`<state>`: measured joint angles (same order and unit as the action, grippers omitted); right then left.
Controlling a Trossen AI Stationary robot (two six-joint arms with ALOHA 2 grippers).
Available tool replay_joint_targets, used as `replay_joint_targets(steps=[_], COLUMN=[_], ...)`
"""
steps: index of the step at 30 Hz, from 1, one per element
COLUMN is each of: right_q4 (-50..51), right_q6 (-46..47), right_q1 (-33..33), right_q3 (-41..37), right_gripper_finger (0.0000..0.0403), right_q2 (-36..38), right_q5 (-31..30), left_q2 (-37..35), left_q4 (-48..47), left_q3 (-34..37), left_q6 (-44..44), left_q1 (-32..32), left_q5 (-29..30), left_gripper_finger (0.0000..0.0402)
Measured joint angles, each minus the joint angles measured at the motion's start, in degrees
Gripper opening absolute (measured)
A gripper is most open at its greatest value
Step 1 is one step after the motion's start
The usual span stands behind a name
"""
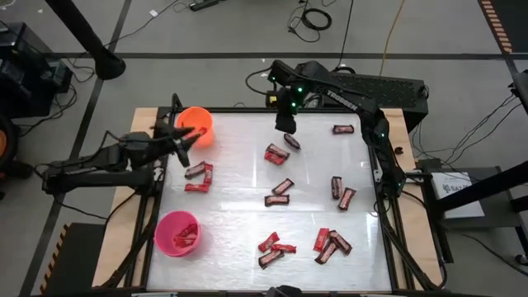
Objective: Sort candy by brand, put in halloween buckets
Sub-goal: Pour the orange bucket
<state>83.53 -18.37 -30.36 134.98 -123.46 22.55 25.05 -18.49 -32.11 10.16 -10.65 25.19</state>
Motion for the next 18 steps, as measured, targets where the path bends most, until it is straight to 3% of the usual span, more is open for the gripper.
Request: replay_joint_targets(steps=[3,12,14,18], right_q4=[0.0,-0.2,0.7,5.1], right_q6=[4.1,11.0,9.4,-2.2], right_q1=[0.3,0.8,0.7,-0.1], right_q3=[0.0,0.0,0.0,0.0], right_gripper_finger=[0.013,0.013,0.013,0.013], right_q2=[0.0,0.0,0.0,0.0], right_q5=[0.0,-2.8,-3.1,-3.0], left_q2=[1.5,9.5,11.9,18.9], left_q4=[-3.2,-9.2,-8.9,-7.9], left_q3=[-3.5,-11.0,-12.0,-12.5], left_q6=[0.0,-3.4,-3.4,-1.9], left_q1=[-1.9,-11.8,-14.8,-21.0], left_q5=[0.6,-9.9,-11.5,-11.7], left_gripper_finger=[0.0161,0.0161,0.0161,0.0161])
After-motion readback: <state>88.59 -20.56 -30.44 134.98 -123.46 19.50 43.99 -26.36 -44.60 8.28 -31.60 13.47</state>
